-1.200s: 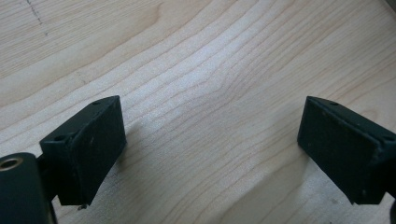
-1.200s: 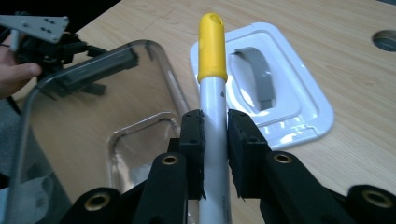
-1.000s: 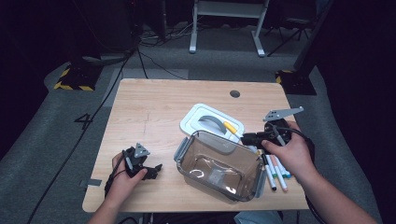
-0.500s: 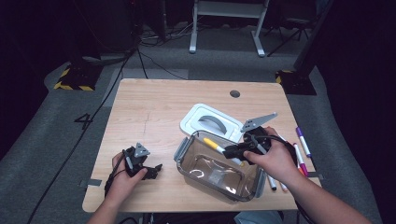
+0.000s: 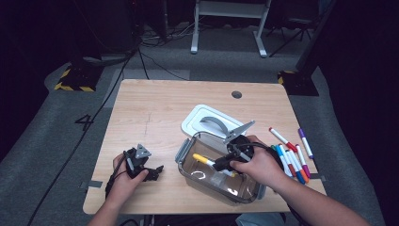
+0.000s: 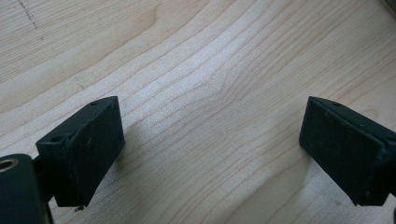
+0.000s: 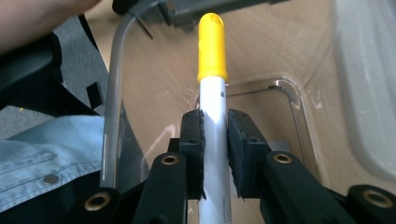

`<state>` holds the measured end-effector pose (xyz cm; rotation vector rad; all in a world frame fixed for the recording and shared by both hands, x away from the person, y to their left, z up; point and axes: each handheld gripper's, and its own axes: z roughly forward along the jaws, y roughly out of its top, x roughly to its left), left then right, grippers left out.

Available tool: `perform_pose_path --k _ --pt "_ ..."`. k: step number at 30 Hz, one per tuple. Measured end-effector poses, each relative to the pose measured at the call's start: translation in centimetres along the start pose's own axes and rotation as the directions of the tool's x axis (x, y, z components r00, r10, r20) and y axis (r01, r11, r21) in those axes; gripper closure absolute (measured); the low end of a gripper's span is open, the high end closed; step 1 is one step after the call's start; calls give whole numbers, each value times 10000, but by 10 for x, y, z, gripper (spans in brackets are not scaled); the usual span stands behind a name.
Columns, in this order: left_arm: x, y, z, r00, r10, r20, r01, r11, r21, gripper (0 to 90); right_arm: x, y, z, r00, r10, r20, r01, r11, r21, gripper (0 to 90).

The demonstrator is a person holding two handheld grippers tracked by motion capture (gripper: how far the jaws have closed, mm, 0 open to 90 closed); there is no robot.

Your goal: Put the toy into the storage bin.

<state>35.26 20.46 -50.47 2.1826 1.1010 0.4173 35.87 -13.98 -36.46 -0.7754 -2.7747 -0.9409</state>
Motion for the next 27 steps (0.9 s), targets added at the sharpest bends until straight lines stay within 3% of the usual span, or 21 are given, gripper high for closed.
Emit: perform_pose_path --k 12,27 --pt "0 0 0 10000 -1 2 1 10000 -3 70 0 2 29 9993 13 -384 28 9944 1058 770" --pt "0 0 0 10000 -36 35 36 10000 -5 70 -3 -1 57 9977 157 -652 -22 9793 2026 770"
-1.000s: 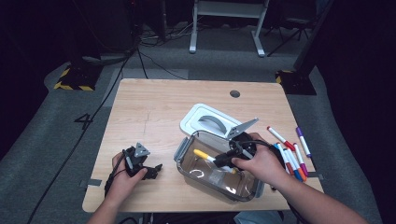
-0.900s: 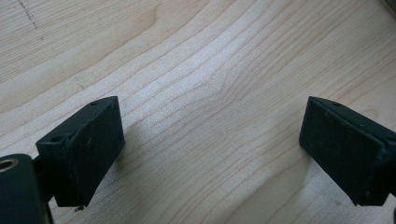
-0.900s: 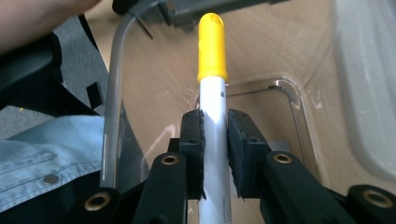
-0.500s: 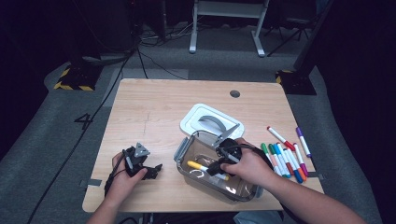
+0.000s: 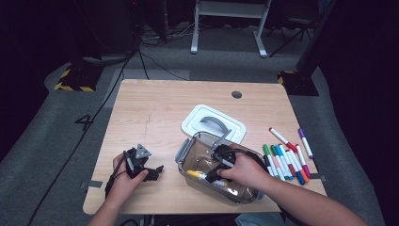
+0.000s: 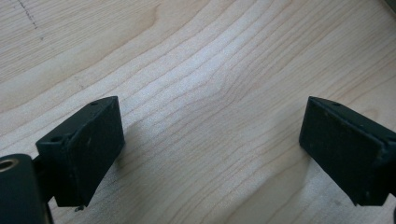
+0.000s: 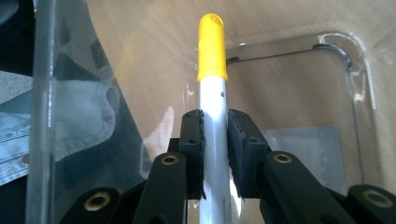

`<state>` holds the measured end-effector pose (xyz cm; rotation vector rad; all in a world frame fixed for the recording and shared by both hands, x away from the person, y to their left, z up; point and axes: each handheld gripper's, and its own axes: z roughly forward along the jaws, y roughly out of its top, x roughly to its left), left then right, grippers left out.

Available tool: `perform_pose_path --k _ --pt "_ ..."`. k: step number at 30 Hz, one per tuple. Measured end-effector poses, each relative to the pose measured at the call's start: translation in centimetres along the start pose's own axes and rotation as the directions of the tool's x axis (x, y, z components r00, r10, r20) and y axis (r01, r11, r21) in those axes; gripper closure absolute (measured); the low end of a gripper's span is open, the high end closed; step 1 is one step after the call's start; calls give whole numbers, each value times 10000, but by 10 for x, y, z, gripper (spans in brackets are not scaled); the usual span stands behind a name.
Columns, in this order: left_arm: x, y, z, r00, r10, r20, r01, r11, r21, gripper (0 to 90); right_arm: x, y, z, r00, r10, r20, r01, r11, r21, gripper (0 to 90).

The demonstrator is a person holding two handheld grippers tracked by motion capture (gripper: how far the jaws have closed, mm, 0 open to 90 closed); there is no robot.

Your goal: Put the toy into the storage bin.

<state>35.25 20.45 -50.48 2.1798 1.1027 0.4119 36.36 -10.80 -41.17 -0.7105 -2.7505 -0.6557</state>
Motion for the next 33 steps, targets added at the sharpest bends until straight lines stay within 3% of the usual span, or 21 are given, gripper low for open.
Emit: perform_pose_path --k 26,30,33 --pt "0 0 0 10000 37 -30 -37 10000 4 70 -3 -2 32 9991 314 -275 -273 9900 1385 768" --pt "0 0 0 10000 35 -31 -35 10000 4 70 -4 -3 36 9984 467 -314 -418 9892 1403 762" --pt "0 0 0 10000 30 -30 -30 10000 5 70 -4 -3 34 9973 628 -376 -587 9930 1022 695"
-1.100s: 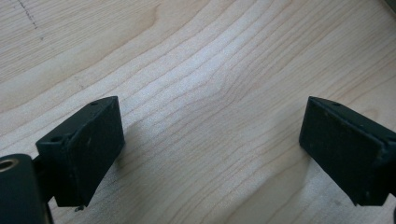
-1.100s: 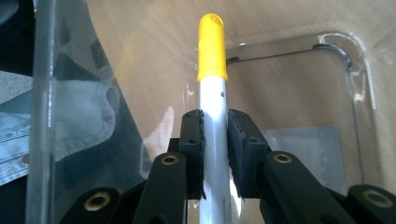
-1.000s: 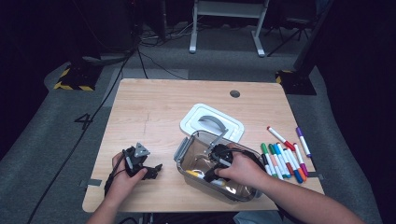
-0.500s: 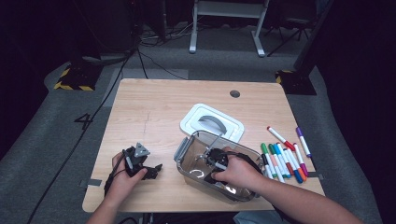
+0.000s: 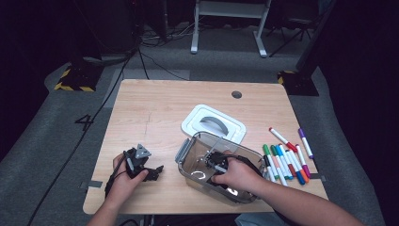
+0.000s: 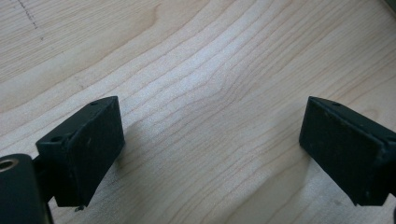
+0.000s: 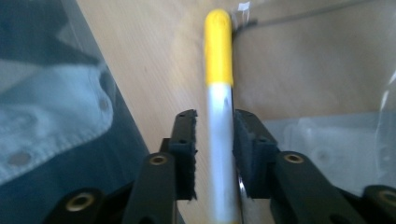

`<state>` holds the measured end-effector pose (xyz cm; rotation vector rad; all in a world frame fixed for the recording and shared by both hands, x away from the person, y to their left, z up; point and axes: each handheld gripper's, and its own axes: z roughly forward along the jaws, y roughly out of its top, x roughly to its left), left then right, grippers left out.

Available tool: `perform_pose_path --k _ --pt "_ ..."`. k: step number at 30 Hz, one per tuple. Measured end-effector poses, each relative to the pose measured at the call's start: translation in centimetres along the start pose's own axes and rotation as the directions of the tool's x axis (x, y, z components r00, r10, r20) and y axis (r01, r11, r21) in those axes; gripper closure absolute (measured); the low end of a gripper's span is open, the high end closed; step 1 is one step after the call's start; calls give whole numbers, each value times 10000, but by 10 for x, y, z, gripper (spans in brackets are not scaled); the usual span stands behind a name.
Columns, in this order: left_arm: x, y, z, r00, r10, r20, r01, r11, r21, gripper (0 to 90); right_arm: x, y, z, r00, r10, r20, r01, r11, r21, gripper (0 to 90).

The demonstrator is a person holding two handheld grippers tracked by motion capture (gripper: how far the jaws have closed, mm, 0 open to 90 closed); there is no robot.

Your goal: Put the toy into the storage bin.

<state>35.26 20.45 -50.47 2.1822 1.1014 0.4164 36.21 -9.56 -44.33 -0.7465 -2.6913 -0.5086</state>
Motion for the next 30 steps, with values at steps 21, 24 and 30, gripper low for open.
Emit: perform_pose_path --k 21,24,30 --pt "0 0 0 10000 9 82 -9 10000 -8 69 4 -16 -97 9906 -3 1367 516 9268 -3719 630" --pt "1 0 0 10000 38 81 -38 10000 14 66 -1 -24 -110 9872 237 1577 421 9151 -4010 626" --pt "1 0 1 10000 27 47 -27 10000 -15 66 -12 -44 -131 9778 816 1930 159 8896 -4564 622"
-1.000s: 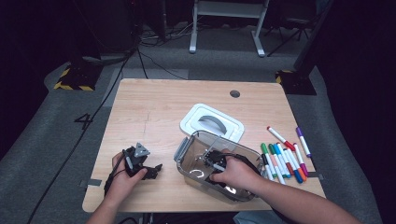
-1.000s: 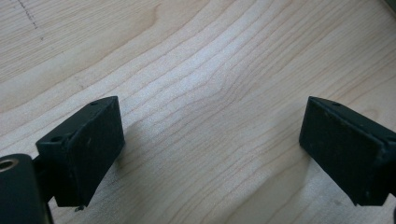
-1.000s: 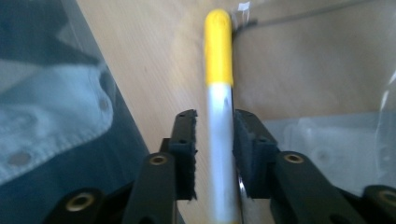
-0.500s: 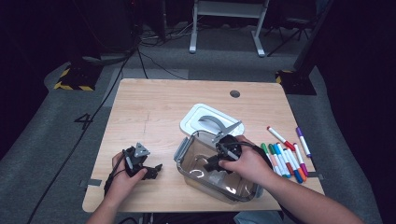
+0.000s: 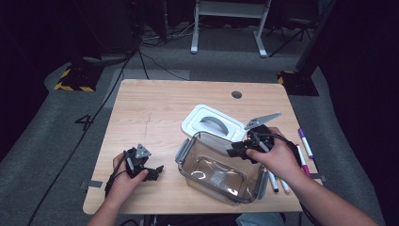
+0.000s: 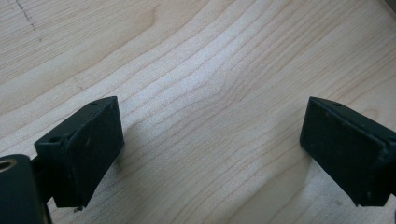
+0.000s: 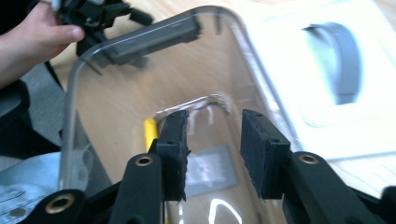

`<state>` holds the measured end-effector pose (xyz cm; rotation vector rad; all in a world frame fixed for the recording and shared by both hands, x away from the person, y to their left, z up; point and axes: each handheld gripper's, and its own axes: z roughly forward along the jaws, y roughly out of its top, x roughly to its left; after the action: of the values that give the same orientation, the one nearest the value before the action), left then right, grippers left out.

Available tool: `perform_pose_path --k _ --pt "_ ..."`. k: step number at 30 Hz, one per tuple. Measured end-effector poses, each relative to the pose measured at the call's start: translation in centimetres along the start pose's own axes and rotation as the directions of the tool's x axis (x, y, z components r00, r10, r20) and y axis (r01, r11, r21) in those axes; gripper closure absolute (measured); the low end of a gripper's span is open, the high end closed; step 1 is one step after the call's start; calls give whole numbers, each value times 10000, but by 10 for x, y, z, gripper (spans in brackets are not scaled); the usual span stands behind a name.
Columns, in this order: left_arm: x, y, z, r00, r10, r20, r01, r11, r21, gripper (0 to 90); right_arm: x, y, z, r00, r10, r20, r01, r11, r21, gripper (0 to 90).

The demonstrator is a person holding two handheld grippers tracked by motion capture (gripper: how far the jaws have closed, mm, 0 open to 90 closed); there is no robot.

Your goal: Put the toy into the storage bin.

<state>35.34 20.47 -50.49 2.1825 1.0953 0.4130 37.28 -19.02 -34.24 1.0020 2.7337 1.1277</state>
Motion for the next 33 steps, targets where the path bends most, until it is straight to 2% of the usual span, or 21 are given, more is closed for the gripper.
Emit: perform_pose_path --k 5,6,10,12,13,14,16,18,24,25,27,30,33 --pt "0 0 0 10000 -14 12 14 10000 -1 66 -13 -10 -17 9986 368 368 -356 9989 -319 621" --pt "0 0 0 10000 -22 18 22 10000 2 66 -18 -16 -24 9966 565 605 -539 9976 -434 621" --pt "0 0 0 10000 -4 -1 4 10000 -4 66 -27 -27 -36 9922 880 878 -829 9948 -599 621" --pt "0 0 0 10000 -21 19 21 10000 3 66 -36 -38 -47 9849 1155 1288 -1069 9917 -718 622" --pt "0 0 0 10000 -21 19 21 10000 3 66 -36 -38 -47 9849 1155 1288 -1069 9917 -718 622" --pt "0 0 0 10000 -20 19 20 10000 3 66 -42 -47 -51 9794 1391 1463 -1291 9887 -758 624" --pt "0 0 0 10000 -20 18 20 10000 3 66 -48 -57 -53 9753 1658 1458 -1561 9848 -761 627" --pt "0 0 0 10000 -12 10 12 10000 3 66 -56 -67 -54 9691 2022 1414 -1933 9783 -743 636" --pt "0 0 0 10000 -33 22 33 10000 -1 66 -72 -99 -44 9495 2477 1927 -2458 9687 -343 644" --pt "0 0 0 10000 -33 22 33 10000 -1 66 -72 -99 -44 9495 2477 1927 -2458 9687 -343 644" --pt "0 0 0 10000 -5 -3 5 10000 -6 66 -78 -115 -35 9442 2631 1980 -2668 9637 -79 644" --pt "0 0 0 10000 -14 17 14 10000 7 66 -82 -127 -25 9397 2830 1921 -2900 9570 85 644" --pt "0 0 0 10000 -22 17 22 10000 3 66 -83 -137 -15 9366 2812 2090 -2935 9555 296 644"
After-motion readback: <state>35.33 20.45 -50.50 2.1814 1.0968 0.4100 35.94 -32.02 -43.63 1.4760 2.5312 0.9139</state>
